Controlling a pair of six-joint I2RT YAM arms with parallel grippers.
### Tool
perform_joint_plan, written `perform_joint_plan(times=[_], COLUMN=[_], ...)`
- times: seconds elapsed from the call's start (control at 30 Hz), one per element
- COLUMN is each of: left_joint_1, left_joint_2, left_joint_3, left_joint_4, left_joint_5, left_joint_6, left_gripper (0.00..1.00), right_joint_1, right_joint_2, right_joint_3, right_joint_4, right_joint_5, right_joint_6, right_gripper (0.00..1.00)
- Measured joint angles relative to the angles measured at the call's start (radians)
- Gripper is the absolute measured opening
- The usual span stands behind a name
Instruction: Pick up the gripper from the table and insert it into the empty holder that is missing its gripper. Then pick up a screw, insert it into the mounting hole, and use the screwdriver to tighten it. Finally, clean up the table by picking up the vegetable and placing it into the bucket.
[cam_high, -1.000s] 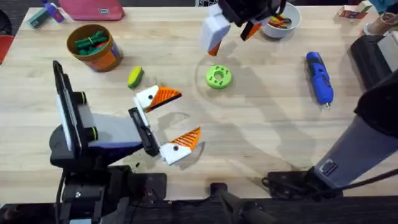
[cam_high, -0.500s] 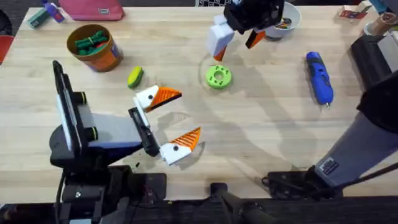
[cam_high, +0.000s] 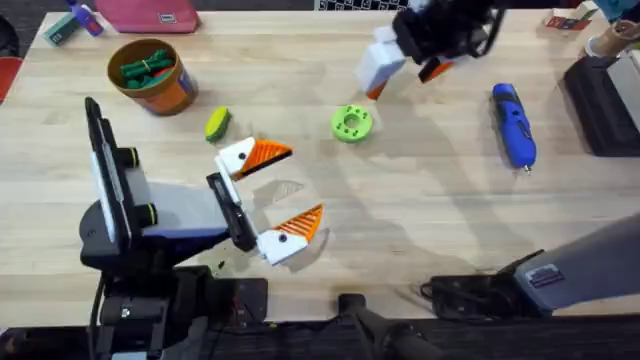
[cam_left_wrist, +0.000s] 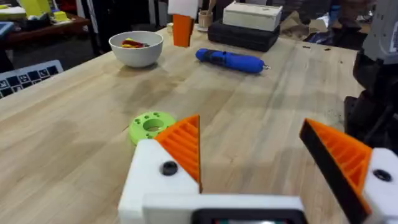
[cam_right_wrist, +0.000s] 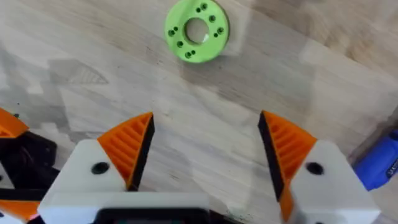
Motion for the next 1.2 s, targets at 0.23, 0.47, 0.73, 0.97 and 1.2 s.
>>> perform_joint_plan(times=[0.23, 0.47, 0.73, 0.97, 1.2], left_joint_1=[0.0, 0.0, 0.0, 0.0, 0.0], left_joint_2=[0.0, 0.0, 0.0, 0.0, 0.0], left_joint_3=[0.0, 0.0, 0.0, 0.0, 0.0], left_joint_4=[0.0, 0.0, 0.0, 0.0, 0.0], left_joint_5=[0.0, 0.0, 0.0, 0.0, 0.0], left_joint_6=[0.0, 0.0, 0.0, 0.0, 0.0], left_gripper=[0.986, 0.985, 0.986, 0.982, 0.308], right_joint_1=[-0.086, -0.241, -0.384, -0.438, -0.447], right_joint_2=[-0.151, -0.286, -0.342, -0.342, -0.342], right_joint_3=[-0.232, -0.429, -0.499, -0.5, -0.501], right_joint_4=[0.129, 0.216, 0.276, 0.293, 0.325], right_joint_5=[-0.003, -0.009, -0.039, -0.044, -0.044], right_joint_6=[0.03, 0.056, 0.074, 0.075, 0.076], right_gripper=[0.969, 0.97, 0.991, 0.994, 0.994])
